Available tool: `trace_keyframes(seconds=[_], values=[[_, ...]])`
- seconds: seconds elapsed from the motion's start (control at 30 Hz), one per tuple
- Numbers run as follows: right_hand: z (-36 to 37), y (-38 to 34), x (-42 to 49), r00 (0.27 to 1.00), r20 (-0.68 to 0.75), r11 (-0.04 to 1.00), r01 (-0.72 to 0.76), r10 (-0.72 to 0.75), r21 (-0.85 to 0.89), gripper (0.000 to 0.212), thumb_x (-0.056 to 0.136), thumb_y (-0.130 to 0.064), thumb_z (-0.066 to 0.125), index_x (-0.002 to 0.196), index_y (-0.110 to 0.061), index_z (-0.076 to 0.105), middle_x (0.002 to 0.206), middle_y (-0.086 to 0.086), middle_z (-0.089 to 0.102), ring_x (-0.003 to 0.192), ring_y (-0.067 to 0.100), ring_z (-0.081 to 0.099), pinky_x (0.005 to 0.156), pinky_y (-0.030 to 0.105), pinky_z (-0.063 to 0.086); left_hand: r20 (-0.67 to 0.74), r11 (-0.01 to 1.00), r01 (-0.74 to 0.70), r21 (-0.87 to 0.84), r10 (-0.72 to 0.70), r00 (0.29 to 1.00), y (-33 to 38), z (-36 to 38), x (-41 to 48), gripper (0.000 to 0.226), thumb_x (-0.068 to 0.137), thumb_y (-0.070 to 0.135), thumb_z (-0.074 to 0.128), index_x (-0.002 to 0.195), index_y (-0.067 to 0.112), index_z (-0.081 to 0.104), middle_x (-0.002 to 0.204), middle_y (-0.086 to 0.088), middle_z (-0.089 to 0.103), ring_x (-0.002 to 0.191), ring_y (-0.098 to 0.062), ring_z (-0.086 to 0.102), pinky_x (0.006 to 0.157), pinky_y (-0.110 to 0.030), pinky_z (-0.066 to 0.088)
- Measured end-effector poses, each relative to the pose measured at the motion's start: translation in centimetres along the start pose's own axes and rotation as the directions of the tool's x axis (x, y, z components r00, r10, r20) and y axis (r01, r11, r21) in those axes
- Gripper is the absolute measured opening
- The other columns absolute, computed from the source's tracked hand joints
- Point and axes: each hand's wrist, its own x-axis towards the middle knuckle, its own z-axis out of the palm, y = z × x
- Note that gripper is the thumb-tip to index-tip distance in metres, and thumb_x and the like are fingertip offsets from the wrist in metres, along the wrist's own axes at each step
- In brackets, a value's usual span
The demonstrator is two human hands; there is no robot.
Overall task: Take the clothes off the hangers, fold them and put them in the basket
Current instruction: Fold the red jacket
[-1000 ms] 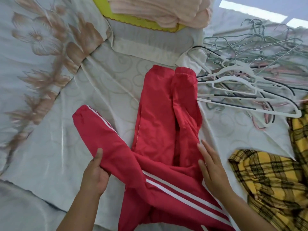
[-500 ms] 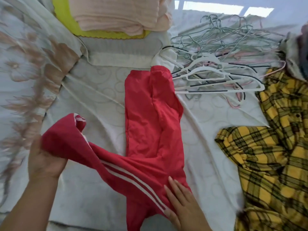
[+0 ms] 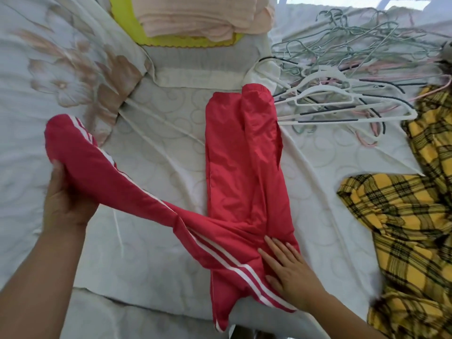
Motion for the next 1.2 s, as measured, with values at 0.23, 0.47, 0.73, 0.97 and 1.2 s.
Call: trace_keyframes(seconds=[0.23,0.47,0.73,0.97,1.2], values=[[0.6,-2.2,0.5,0.983,0.036,0.984,0.178,-0.178,0.005,0.060,0.078,-0.048,0.050,0.135,-0.028,0.046,0.146,0.005,0.040,0.134,0.018,0.035,0.110,0.034,0.018,0.353,0.992,0.060,-0.111,-0.017,0.936,3.9,1.3,-1.2,0.043,0.100,0.009,0.024,0.138,-0.012,0.031,0.140,-0.035,0.035,0.136,-0.042,0.028,0.114,-0.036,-0.001],[-2.3,-2.6,1.1,0.963,0.132,0.584,-0.247,0.233,0.774,0.035,0.088,-0.059,0.042,0.121,-0.051,0.052,0.126,-0.029,0.056,0.117,-0.009,0.048,0.105,0.015,0.034,0.605,0.995,-0.094,-0.015,0.084,0.792,2.0,14.8,-2.8,0.027,0.078,0.017,0.061,0.102,0.010,0.071,0.103,-0.005,0.072,0.107,-0.018,0.063,0.109,-0.040,0.034],[-3.9,0.9,2.2,0.653,0.592,-0.400,-0.440,0.471,0.804,0.042,0.099,-0.039,0.028,0.110,-0.011,0.058,0.099,0.007,0.071,0.089,0.019,0.068,0.073,0.027,0.052,0.315,0.535,-0.312,0.785,0.089,0.945,-8.4,24.7,4.4,0.037,0.084,0.027,0.068,0.106,0.012,0.042,0.093,-0.004,0.051,0.086,-0.017,0.047,0.069,-0.030,0.043],[-3.2,-2.5,1.7,0.831,0.252,0.235,-0.408,0.495,0.882,0.096,0.036,-0.089,0.061,0.115,-0.037,0.044,0.126,-0.008,0.052,0.107,-0.003,0.055,0.086,0.013,0.044,0.075,0.372,0.023,0.928,-0.249,0.966,-20.3,9.7,-4.2,0.049,0.081,0.038,0.068,0.114,0.009,0.047,0.108,-0.009,0.056,0.093,-0.019,0.055,0.088,-0.037,0.047],[-1.4,-5.1,1.3,0.901,-0.297,0.803,-0.086,0.316,0.590,0.054,0.075,-0.052,0.061,0.125,-0.042,0.043,0.147,-0.004,0.030,0.131,0.001,0.034,0.105,0.011,0.029,0.063,0.706,0.250,0.662,-0.385,0.921,-20.4,10.4,-7.2,0.045,0.090,0.050,0.051,0.109,0.010,0.060,0.106,-0.009,0.068,0.100,-0.023,0.063,0.089,-0.038,0.051]])
